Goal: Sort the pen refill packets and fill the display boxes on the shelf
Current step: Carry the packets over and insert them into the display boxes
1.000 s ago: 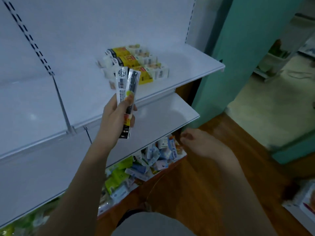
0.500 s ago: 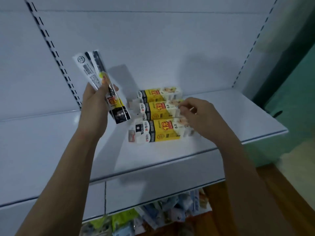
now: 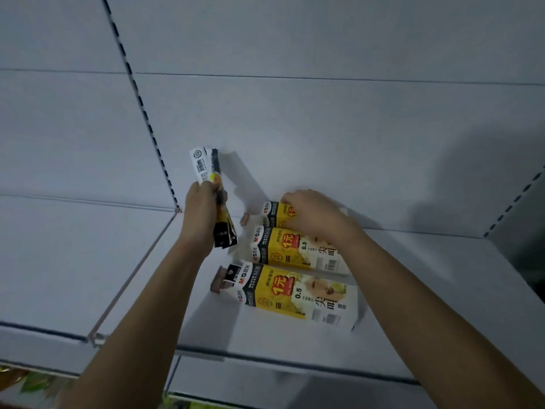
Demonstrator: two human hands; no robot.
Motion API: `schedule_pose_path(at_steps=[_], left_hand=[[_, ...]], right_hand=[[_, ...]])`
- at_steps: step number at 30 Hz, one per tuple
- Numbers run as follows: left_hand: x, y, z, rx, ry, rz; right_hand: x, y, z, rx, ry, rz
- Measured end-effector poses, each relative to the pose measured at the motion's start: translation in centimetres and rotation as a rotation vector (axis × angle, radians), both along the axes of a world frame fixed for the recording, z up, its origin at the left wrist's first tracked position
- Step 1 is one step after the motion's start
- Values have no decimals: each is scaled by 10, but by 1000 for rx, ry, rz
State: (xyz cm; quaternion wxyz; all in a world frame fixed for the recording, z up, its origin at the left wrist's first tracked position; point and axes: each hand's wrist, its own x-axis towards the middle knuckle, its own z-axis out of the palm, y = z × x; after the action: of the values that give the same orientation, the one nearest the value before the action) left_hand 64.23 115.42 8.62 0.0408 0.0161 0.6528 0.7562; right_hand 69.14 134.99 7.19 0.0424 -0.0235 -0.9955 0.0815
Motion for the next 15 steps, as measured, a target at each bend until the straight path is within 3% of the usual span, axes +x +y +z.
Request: schedule_pose_path(at_steps=[4, 7, 15], left_hand=[[1, -2, -8, 28, 26, 28], [-2, -8, -6, 59, 76, 31], [-7, -12, 45, 275, 216, 164]], right_hand=[[-11, 5, -3, 108, -47, 37], [-10, 11, 3, 49, -62, 63], [11, 9, 33, -672, 146, 54]])
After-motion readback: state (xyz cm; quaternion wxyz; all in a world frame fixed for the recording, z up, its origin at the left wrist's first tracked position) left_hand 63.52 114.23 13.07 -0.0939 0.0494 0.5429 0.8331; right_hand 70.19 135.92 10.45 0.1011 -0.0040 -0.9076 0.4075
